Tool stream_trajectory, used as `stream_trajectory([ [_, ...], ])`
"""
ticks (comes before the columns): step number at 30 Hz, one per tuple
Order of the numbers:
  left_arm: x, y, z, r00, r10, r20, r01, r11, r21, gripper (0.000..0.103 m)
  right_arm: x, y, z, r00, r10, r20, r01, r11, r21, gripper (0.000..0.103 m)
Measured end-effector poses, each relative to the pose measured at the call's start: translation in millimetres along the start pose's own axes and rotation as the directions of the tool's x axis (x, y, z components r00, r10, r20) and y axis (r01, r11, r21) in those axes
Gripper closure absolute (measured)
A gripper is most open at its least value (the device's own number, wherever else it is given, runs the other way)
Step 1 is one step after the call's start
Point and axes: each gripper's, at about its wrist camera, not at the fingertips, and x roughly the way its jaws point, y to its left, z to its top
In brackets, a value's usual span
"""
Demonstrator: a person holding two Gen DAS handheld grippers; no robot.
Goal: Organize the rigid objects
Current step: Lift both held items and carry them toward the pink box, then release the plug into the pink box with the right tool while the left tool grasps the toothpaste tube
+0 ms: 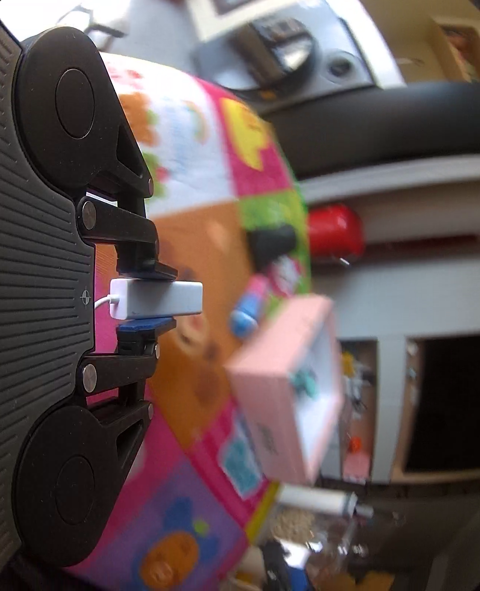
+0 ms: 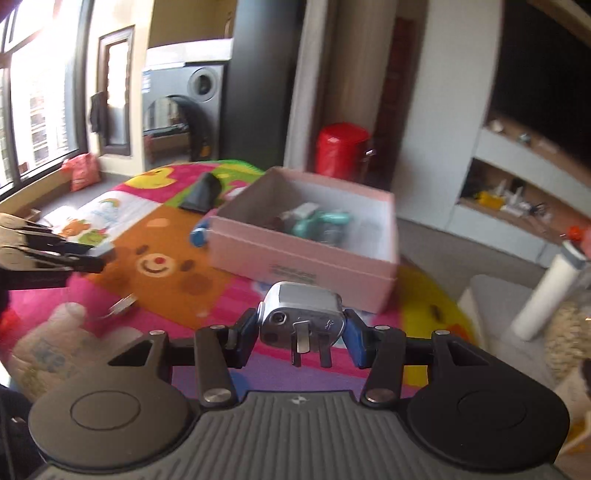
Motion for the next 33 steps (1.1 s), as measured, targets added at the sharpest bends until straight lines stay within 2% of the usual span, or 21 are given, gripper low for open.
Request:
stream_trajectory([
  [3,-18,-13,44,0.994,-0.040,0.100,0.035,0.998,0.058,0.078,-11,-12,4,0.999,-0.005,0.051,0.003,1.000,0.027,0.054],
  [6,-28,-27,101,0.977,-0.073,0.201,0.048,0.991,0.124,0.078,-18,-26,22,0.993,-0.014,0.115,0.007,0.998,0.058,0.054],
  [8,-25,-31,138,0.964,-0.112,0.243,0.083,0.989,0.125,0.078,-19,-38,42,0.988,-0.002,0.155,-0.012,0.996,0.086,0.054],
  [11,-4,-34,184,0.952,-0.169,0.257,0.148,0.984,0.101,0.078,-7,-53,78,0.980,0.008,0.199,-0.032,0.992,0.119,0.054],
  [14,38,-30,209,0.953,-0.233,0.192,0.232,0.972,0.028,0.075,18,-67,109,0.977,0.039,0.210,-0.066,0.990,0.125,0.053],
  [17,74,-21,204,0.956,-0.262,0.129,0.272,0.960,-0.067,0.076,43,-77,120,0.986,0.032,0.162,-0.058,0.986,0.157,0.038],
  [21,104,-4,176,0.964,-0.257,0.064,0.264,0.952,-0.153,0.076,48,-76,97,0.987,0.068,0.148,-0.092,0.982,0.163,0.037],
  [25,138,17,143,0.986,-0.145,-0.077,0.120,0.957,-0.264,0.075,50,-51,58,0.994,0.053,0.095,-0.060,0.995,0.076,0.036],
  [27,153,27,126,0.982,-0.111,-0.150,0.057,0.943,-0.329,0.076,55,-36,40,0.997,0.046,0.057,-0.048,0.998,0.033,0.036],
  [30,169,40,107,0.966,-0.144,-0.213,0.038,0.900,-0.434,0.076,61,-18,23,0.997,0.070,0.013,-0.070,0.998,-0.004,0.036],
  [31,173,42,101,0.965,-0.135,-0.226,0.022,0.896,-0.444,0.076,62,-13,20,0.997,0.078,0.008,-0.078,0.997,-0.008,0.036],
  [33,176,40,94,0.966,-0.095,-0.240,-0.015,0.908,-0.418,0.075,66,-9,21,0.995,0.097,0.000,-0.097,0.995,-0.002,0.036],
])
